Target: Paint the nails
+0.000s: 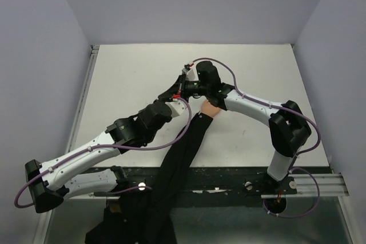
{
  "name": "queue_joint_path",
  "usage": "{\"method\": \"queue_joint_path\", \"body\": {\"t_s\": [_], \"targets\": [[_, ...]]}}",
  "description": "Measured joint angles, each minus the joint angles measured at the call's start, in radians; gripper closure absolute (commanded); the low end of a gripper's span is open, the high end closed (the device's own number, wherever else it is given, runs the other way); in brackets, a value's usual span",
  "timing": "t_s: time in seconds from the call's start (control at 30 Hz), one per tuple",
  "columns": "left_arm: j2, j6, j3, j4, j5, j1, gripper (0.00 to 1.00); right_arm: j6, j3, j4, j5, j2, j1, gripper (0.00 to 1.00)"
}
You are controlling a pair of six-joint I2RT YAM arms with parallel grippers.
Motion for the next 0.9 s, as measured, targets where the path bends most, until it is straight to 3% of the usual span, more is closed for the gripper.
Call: {"method": "queue_joint_path", "body": {"t_s": [0.37,0.57,0.63,0.9], "targets": [[0.01,0.082,-0.05,0.04,-0.097,-0.071,1.0,0.098,-0.014,0.023,-0.008,0.027,-0.002,0.98],[0.013,0.053,-0.043,0.02,-0.076,-0.071,1.0,0.067,-0.01,-0.015,-0.004,0.022,-0.003,0.61],[0.015,0.036,-0.037,0.018,-0.036,-0.07,1.0,0.035,-0.007,-0.05,0.004,0.013,0.001,0.54],[-0.024,-0.07,0.003,0.024,0.18,-0.02,1.0,-0.076,-0.019,-0.19,0.039,-0.117,-0.048,0.42]]}}
